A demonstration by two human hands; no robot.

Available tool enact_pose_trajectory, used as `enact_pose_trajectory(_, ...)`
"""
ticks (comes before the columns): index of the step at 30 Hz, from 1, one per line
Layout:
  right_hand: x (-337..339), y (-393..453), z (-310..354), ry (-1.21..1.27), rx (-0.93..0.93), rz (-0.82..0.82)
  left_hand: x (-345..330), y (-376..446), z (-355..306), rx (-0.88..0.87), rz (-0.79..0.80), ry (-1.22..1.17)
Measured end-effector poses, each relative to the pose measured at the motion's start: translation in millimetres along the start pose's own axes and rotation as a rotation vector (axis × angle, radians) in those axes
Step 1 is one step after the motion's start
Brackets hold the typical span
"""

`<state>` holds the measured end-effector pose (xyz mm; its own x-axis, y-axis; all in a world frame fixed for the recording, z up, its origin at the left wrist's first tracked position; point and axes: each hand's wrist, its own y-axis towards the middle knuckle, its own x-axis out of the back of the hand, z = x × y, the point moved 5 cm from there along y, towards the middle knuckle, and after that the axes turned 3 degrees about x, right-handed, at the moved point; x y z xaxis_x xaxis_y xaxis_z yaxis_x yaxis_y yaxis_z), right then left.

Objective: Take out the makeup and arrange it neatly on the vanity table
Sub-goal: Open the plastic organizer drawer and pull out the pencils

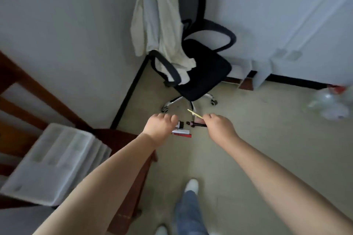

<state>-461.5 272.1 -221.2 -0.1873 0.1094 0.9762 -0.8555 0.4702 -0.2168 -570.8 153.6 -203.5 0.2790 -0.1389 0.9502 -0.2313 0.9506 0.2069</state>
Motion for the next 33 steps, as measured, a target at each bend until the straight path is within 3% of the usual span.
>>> enact_pose_trajectory(7, 37.7, -198.9, -232.8, 0.024, -0.548, -0.096, 106.8, 135.7, -256.3, -0.541, -0.24, -0.046)
enact_pose_trajectory(13, 38.4, -440.4, -426.3, 0.007, -0.969, -0.14, 224.1, 197.4, -553.0, -0.923, -0.5, -0.113)
enact_pose_trajectory(17, 42.3, -590.2, -520.4, -0.013, -1.176, -0.16, 297.5, 204.0, -728.2, -1.094, -0.6, -0.227)
enact_pose_trajectory(22, 41.6, -738.7, -601.4, -0.004, -1.419, -0.171, 371.4, 198.7, -895.6, -1.299, -0.657, -0.282)
enact_pose_trajectory(26, 45.1, -822.8, -680.1, -0.022, -1.569, -0.184, 419.6, 213.9, -1016.5, -1.388, -0.7, -0.314)
enact_pose_trajectory(31, 63.2, -913.5, -808.5, -0.073, -1.694, -0.234, 486.2, 262.5, -1165.5, -1.44, -0.878, -0.338)
enact_pose_trajectory(33, 70.4, -949.8, -855.1, -0.062, -1.753, -0.262, 507.8, 283.8, -1226.1, -1.51, -0.824, -0.281)
